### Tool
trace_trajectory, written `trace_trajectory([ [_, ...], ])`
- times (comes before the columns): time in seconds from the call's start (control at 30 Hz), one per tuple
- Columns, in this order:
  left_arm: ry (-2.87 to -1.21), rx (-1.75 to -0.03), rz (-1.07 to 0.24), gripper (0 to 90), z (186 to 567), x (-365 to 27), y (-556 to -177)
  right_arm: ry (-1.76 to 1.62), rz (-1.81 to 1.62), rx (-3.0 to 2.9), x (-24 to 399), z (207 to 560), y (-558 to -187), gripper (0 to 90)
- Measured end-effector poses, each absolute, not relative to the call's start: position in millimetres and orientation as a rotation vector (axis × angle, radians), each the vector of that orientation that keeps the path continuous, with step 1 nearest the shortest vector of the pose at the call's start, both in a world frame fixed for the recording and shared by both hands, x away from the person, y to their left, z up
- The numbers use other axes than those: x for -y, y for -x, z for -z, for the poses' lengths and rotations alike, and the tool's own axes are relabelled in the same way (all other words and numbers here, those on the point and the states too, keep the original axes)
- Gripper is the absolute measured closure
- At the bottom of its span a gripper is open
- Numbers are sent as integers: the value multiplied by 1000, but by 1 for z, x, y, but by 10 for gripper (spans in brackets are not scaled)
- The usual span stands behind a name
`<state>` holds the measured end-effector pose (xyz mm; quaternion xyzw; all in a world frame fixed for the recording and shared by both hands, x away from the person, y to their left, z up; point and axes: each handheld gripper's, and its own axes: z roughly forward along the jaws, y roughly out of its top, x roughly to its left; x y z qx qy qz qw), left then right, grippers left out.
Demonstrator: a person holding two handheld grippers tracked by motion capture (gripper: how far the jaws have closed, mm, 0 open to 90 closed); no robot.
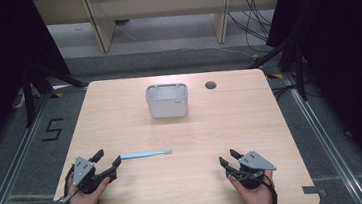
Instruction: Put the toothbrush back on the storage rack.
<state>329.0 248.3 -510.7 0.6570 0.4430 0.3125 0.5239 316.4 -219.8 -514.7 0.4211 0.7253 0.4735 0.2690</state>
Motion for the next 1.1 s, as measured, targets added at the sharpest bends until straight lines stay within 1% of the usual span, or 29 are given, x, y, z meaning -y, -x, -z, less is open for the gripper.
trace_trajectory([
  [0.13, -1650, -1043, -718, 316, 502, -247, -332, -1162, -1282, -1971, 218, 515, -316, 502],
  [0.3, -1793, -995, -620, 298, 486, -248, -343, -1137, -1272, -1979, 219, 515, -318, 502],
  [0.33, -1846, -963, -589, 299, 481, -248, -347, -1133, -1273, -1980, 219, 515, -319, 501],
  [0.37, -1881, -939, -586, 303, 476, -248, -350, -1130, -1260, -1984, 220, 515, -319, 500],
  [0.43, -1974, -881, -580, 344, 470, -248, -356, -1137, -1261, -1996, 219, 515, -319, 498],
  [0.47, -2123, -722, -595, 388, 464, -248, -364, -1127, -1265, -1998, 218, 515, -319, 496],
  [0.5, -2123, -722, -595, 403, 464, -248, -364, -1127, -1265, -1998, 218, 515, -319, 496],
  [0.53, -2217, -622, -546, 422, 460, -245, -368, -1118, -1247, -2013, 217, 515, -320, 497],
  [0.57, -2217, -622, -546, 429, 460, -245, -368, -1118, -1247, -2013, 217, 515, -320, 497],
  [0.6, -2235, -577, -502, 429, 460, -243, -370, -1136, -1253, -2022, 216, 515, -319, 497],
  [0.67, -2303, -499, -490, 445, 456, -239, -376, -1107, -1249, -2019, 216, 515, -321, 499],
  [0.7, -2364, -433, -507, 457, 454, -237, -381, -1147, -1256, -2022, 214, 515, -319, 499],
  [0.73, -2386, -419, -502, 457, 453, -235, -383, -1147, -1256, -2022, 214, 515, -319, 499],
  [0.77, -2453, -359, -467, 469, 450, -232, -388, -1118, -1241, -2022, 217, 515, -320, 499],
  [0.8, -2461, -343, -480, 469, 451, -230, -391, -1118, -1241, -2022, 217, 515, -320, 499],
  [0.87, -2537, -295, -443, 474, 450, -223, -398, -1180, -1252, -2029, 215, 514, -318, 499],
  [0.9, -2565, -289, -428, 472, 451, -221, -401, -1123, -1238, -2036, 217, 514, -320, 499],
  [0.93, -2612, -270, -416, 474, 450, -218, -405, -1137, -1252, -2042, 216, 515, -320, 499],
  [0.97, -2639, -260, -394, 471, 450, -217, -407, -1200, -1250, -2040, 214, 514, -317, 500],
  [1.03, -2714, -225, -360, 446, 451, -212, -414, -1147, -1245, -2048, 216, 514, -320, 500],
  [1.1, -2768, -198, -330, 442, 453, -209, -419, -1142, -1255, -2047, 216, 515, -320, 500],
])
